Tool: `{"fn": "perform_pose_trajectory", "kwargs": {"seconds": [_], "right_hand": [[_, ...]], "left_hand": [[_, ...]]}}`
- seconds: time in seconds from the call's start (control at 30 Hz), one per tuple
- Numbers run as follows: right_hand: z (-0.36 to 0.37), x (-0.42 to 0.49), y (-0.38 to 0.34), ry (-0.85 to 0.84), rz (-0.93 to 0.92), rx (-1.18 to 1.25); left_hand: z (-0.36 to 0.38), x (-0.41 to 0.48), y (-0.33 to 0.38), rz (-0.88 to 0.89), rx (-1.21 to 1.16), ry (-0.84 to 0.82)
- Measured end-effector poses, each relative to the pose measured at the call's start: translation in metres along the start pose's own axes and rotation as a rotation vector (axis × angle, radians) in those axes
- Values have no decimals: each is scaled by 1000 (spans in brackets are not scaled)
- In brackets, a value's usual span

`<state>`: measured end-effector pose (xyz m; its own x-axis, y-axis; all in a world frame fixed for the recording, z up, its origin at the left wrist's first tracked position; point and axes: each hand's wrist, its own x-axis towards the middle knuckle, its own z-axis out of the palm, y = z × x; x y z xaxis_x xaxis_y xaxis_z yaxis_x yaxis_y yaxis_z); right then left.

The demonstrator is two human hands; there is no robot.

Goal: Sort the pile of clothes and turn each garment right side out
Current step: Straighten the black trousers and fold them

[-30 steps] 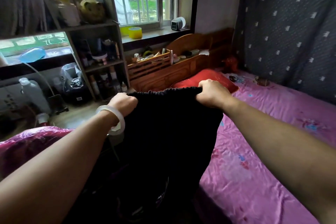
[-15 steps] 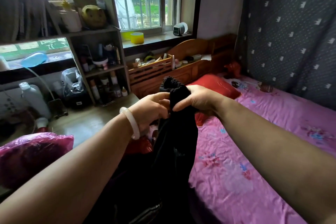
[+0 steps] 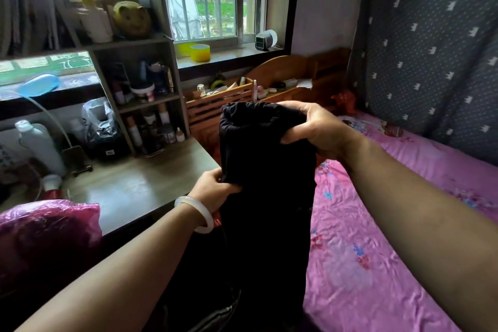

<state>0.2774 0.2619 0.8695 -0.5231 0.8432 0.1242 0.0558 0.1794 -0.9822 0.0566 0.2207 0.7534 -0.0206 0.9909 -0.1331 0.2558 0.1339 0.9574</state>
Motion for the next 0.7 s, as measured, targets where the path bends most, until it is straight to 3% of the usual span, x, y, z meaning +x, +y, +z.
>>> {"fn": "perform_pose_trajectory", "kwargs": {"seconds": [0.17,0.23,0.37,0.43,0.5,0.6,0.7], "right_hand": [[-32,-3,0,169,-45,-386],[-33,-3,-1,200,-51,-354],[-29,-1,1,201,-14,-236],[-28,-1,1,213,6,-157],[-32,1,2,250,24,-3],[-41,0,11,176,12,515],[-26,-24,68,75,233,733]], "left_hand": [[-12,9,5,30,-66,89],[-13,9,7,25,-94,3],[-10,11,4,-62,71,-91],[-11,9,3,-119,55,-72],[-15,7,4,-213,-108,-87],[-14,2,11,-322,-455,-139],[-12,4,16,-362,-611,-177]]}}
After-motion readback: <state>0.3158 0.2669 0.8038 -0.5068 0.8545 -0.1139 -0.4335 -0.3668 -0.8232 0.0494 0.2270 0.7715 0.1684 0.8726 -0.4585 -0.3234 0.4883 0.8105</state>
